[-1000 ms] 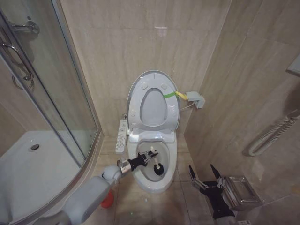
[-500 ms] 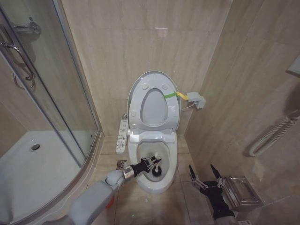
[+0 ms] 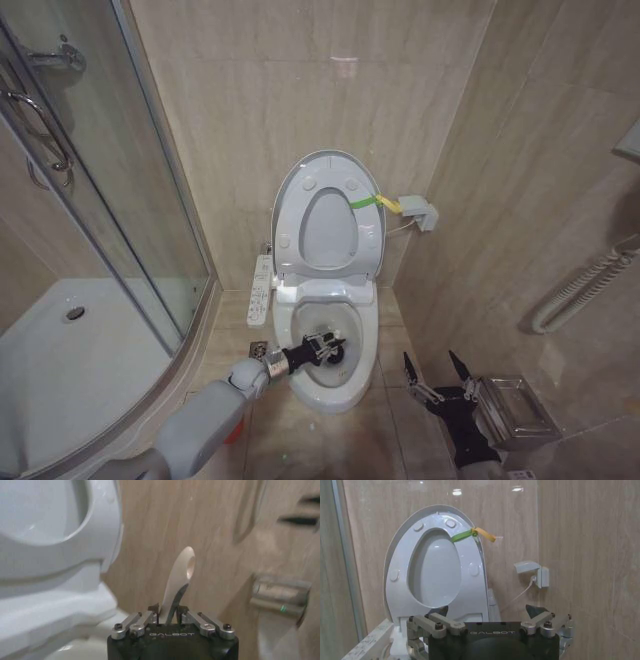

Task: Open the toilet lid, clean the toilet bowl with a toilet brush, close the toilet lid, and flush.

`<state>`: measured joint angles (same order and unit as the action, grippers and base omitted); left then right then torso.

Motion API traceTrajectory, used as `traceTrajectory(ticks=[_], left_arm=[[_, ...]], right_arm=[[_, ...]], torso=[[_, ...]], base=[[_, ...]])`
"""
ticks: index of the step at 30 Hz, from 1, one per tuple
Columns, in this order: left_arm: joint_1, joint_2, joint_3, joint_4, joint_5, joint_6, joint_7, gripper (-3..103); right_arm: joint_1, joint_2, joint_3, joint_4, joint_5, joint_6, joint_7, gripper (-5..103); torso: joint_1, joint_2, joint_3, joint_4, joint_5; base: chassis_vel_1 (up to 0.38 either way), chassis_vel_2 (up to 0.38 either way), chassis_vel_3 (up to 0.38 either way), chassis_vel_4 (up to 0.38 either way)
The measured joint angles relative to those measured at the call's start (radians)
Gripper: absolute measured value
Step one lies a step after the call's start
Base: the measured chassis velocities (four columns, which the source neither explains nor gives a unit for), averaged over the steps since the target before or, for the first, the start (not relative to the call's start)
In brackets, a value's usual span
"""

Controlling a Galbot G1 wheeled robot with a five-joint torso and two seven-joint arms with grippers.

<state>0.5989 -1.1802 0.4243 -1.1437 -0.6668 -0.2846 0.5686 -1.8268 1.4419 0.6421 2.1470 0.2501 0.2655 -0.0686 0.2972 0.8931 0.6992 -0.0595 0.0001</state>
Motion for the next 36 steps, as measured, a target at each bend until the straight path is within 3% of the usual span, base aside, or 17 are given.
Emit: traceTrajectory(ticks=[5,8,10,17,21,24,31,34,36], left_arm=[[0.046,0.05,0.006,-0.144,-0.03,0.069,-0.051,20],[0.055,0.053,0.005,-0.153,-0.039,0.079,-0.059,20],[0.056,0.045,0.002,-0.135,-0.04,0.077,-0.058,20],[0.017,-0.045,0.0,0.096,-0.038,0.025,-0.013,20],[0.006,-0.054,0.0,0.113,-0.05,0.021,-0.007,20],[0.007,-0.046,0.0,0.085,-0.061,0.023,-0.009,20],[0.055,0.037,0.004,-0.205,-0.134,0.096,-0.052,20],[0.058,0.033,0.011,-0.215,-0.133,0.101,-0.051,20],[0.056,0.002,0.011,-0.152,-0.12,0.089,-0.039,20]], right_arm=[[0.0,0.0,0.0,0.0,0.0,0.0,0.0,100],[0.0,0.0,0.0,0.0,0.0,0.0,0.0,100],[0.0,0.0,0.0,0.0,0.0,0.0,0.0,100],[0.0,0.0,0.0,0.0,0.0,0.0,0.0,100],[0.0,0.0,0.0,0.0,0.0,0.0,0.0,100],[0.0,0.0,0.0,0.0,0.0,0.0,0.0,100],[0.0,0.0,0.0,0.0,0.0,0.0,0.0,100],[0.0,0.0,0.0,0.0,0.0,0.0,0.0,100],[0.0,0.0,0.0,0.0,0.0,0.0,0.0,100]], torso=[[0.0,0.0,0.0,0.0001,-0.0001],[0.0,0.0,0.0,0.0002,0.0],[0.0,0.0,0.0,0.0001,0.0],[0.0,0.0,0.0,0.0003,0.0],[0.0,0.0,0.0,0.0001,0.0001],[0.0,0.0,0.0,0.0002,0.0],[0.0,0.0,0.0,0.0001,0.0002],[0.0,0.0,0.0,0.0001,0.0001],[0.0,0.0,0.0,-0.0001,-0.0002]], base=[[0.0,0.0,0.0,0.0],[0.0,0.0,0.0,0.0],[0.0,0.0,0.0,0.0],[0.0,0.0,0.0,0.0],[0.0,0.0,0.0,0.0],[0.0,0.0,0.0,0.0],[0.0,0.0,0.0,0.0],[0.0,0.0,0.0,0.0],[0.0,0.0,0.0,0.0]])
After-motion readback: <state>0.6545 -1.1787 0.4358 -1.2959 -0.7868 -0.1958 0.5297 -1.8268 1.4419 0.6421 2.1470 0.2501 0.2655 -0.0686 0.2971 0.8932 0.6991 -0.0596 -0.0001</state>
